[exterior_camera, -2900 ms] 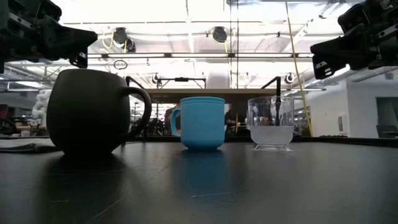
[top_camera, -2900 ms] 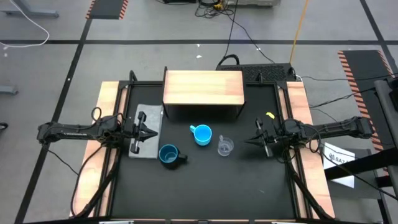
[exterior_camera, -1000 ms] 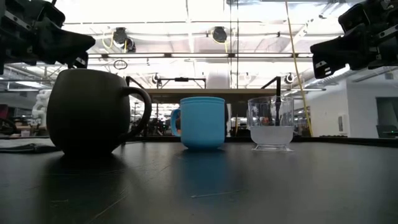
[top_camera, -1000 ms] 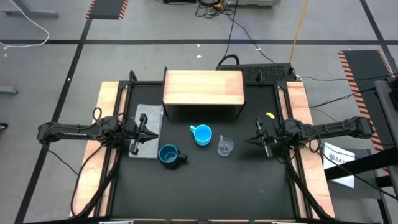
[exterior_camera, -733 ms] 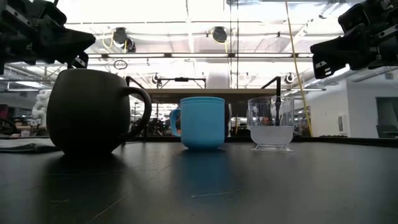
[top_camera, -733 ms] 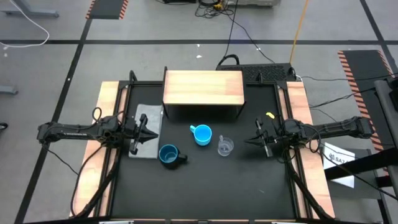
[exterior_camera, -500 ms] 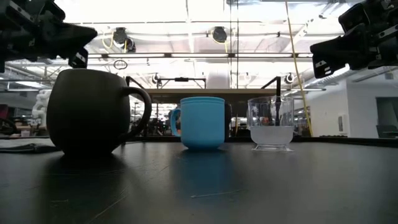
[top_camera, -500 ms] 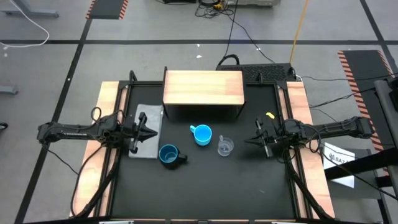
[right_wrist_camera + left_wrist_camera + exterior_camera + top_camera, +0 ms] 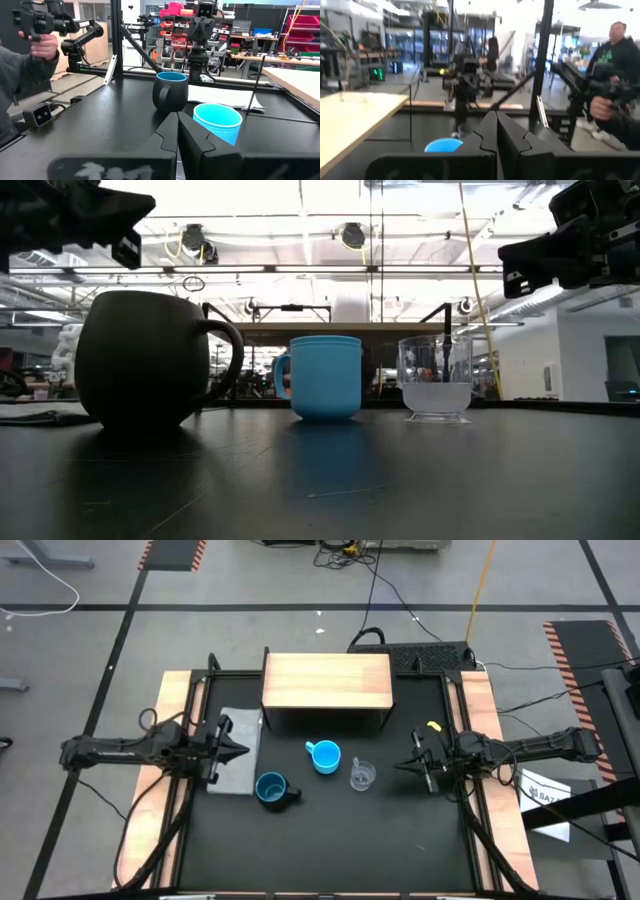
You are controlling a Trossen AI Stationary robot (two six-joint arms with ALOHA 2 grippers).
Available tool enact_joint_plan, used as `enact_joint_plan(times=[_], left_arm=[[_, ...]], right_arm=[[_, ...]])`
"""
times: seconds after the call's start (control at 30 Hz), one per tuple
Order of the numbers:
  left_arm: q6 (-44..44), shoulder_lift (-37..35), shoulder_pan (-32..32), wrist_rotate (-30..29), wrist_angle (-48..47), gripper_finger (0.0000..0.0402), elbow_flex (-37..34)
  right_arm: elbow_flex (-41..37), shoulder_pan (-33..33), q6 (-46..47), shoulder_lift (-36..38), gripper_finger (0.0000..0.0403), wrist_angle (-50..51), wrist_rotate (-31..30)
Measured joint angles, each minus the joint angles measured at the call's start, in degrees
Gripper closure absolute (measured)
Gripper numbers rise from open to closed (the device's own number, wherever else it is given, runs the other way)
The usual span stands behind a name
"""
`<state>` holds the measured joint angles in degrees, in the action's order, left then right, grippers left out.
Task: Stack small to large cups/mugs on shelf
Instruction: Put the black cup on the shelf
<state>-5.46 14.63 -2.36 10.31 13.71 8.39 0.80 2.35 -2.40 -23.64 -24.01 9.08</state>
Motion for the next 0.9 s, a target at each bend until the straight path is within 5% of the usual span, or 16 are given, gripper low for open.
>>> enact_joint_plan(times=[0.27,0.67,0.9], left_arm=[[2.29,1.5,2.47,-3.1,-21.55,0.04,12.26],[0.28,19.54,3.62,-2.89,-28.77,0.0401,19.15],[1.15,27.94,3.64,-2.83,-39.27,0.0401,29.29]], right_arm=[[0.0,0.0,1.24,0.0,0.0403,0.02,-0.02],[0.02,0.02,0.08,0.0,0.0403,-0.15,-0.02],[0.02,0.02,0.16,0.0,0.0403,-0.12,-0.02]])
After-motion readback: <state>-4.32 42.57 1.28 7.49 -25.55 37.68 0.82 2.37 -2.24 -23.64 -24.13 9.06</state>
